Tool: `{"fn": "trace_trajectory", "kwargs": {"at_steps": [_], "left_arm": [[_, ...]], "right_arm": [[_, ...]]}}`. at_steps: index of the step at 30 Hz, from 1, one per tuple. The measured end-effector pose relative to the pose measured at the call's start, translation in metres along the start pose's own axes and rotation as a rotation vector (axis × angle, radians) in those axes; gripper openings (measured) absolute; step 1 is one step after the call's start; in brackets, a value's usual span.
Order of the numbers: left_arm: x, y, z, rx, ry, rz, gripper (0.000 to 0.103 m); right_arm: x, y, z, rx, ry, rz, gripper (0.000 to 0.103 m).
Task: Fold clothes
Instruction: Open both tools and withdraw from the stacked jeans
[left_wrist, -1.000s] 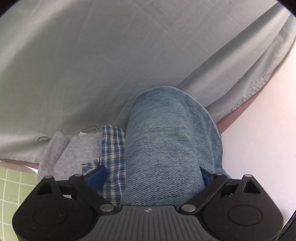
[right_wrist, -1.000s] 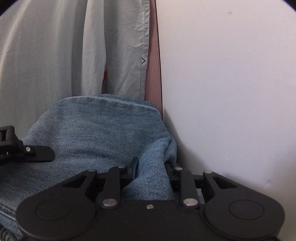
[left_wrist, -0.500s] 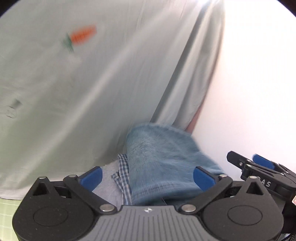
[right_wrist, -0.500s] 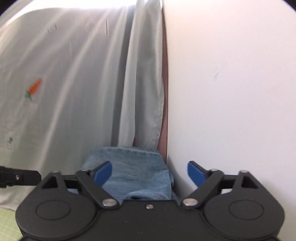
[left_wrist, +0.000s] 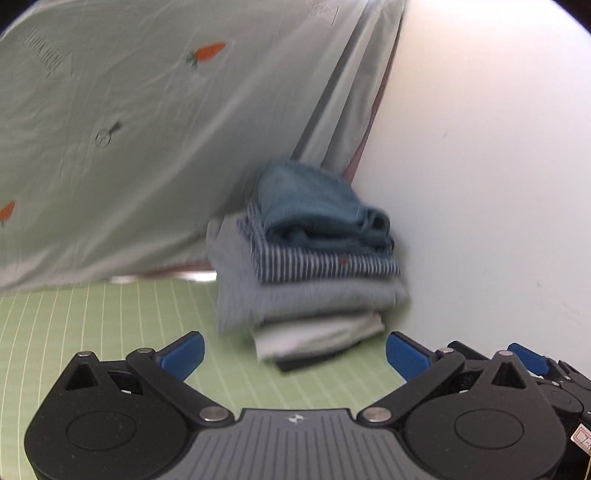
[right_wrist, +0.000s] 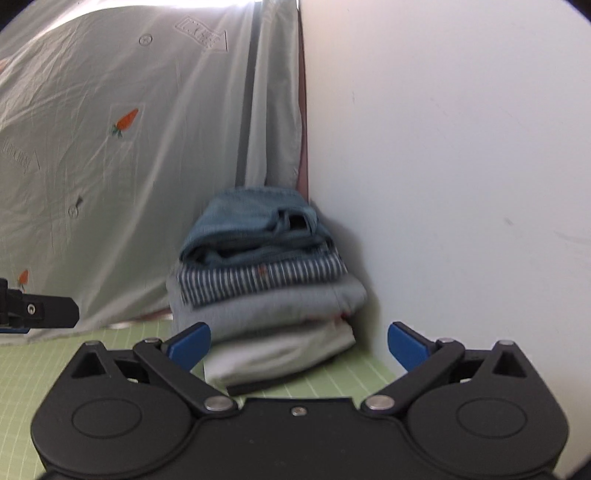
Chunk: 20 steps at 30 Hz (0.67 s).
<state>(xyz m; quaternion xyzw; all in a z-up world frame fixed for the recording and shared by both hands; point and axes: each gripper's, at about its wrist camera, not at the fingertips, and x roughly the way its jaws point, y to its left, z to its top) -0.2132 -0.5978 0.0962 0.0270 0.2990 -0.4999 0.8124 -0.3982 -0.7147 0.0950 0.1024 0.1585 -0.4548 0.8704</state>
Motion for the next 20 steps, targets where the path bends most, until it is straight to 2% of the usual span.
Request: {"fn": "trace_trajectory", "kwargs": {"at_steps": [5,8,20], "left_arm": [[-0.017,-0.003,-0.035,0.08,0.064,0.021,0.103],[-0.024,-0.004,-0.044,0.113,0.08,0.024,0.103],[-0.044,-0.003,-0.061,0.124,0.118,-0.013,0.103]], "right_arm": [[-0.023,0.0,-0.039,-0.009,0.085,-0.035,0.103],[-0.03,-0.001,-0.045,-0.006,0.101,-0.044,0.103],[-0.06,-0.003,-0.068,0.001,0.156,-0.078,0.103]]}}
